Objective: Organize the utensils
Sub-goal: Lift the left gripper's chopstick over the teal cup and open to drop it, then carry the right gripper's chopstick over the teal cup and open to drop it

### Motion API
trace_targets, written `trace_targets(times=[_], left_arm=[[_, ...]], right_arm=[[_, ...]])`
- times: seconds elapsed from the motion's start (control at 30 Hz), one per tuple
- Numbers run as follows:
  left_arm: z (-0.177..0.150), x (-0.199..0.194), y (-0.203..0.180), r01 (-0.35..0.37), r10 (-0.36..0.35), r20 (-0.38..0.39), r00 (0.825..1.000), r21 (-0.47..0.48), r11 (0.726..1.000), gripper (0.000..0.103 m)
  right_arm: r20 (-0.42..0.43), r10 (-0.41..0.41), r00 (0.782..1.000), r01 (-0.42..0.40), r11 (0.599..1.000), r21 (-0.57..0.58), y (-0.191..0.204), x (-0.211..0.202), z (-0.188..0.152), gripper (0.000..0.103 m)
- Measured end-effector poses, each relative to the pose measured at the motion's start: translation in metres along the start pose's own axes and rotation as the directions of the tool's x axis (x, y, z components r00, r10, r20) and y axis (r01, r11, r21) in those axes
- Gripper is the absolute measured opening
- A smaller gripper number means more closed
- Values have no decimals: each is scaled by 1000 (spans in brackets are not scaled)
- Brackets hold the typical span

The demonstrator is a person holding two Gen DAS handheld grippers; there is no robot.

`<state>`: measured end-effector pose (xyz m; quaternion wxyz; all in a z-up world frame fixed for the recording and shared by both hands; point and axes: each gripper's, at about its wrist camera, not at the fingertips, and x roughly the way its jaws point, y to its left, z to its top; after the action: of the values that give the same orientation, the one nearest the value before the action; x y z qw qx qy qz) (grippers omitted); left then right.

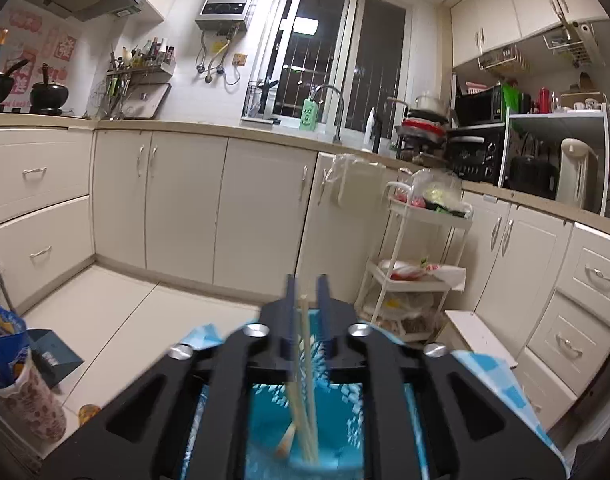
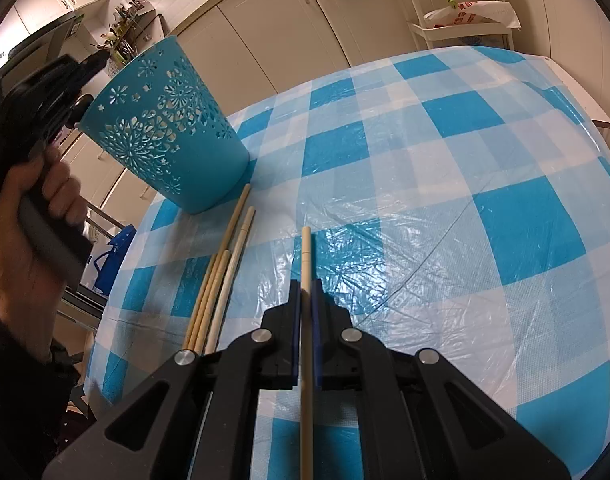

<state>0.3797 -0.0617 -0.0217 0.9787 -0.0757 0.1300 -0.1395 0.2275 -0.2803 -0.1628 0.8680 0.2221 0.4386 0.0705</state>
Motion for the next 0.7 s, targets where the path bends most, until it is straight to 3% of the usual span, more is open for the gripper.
trace_targets(times=[0.07, 0.3, 0.47, 0.7], left_arm=[[0, -15, 3, -18, 18, 11, 1000, -2, 1000, 42], [-3, -77, 17, -59, 60, 81, 995, -13, 998, 61], [-23, -112, 21, -95, 95, 40, 995, -6, 996, 82], [-63, -148, 30, -122, 121, -59, 991, -27, 992, 89]], right_arm=[[0, 1, 1000, -1, 1000, 1, 0, 0, 0, 6], [3, 5, 1000, -5, 1000, 4, 0, -1, 0, 6], [38, 38, 999, -38, 999, 3, 0, -8, 0, 6], [133, 126, 983, -126, 992, -7, 0, -29, -1, 6]])
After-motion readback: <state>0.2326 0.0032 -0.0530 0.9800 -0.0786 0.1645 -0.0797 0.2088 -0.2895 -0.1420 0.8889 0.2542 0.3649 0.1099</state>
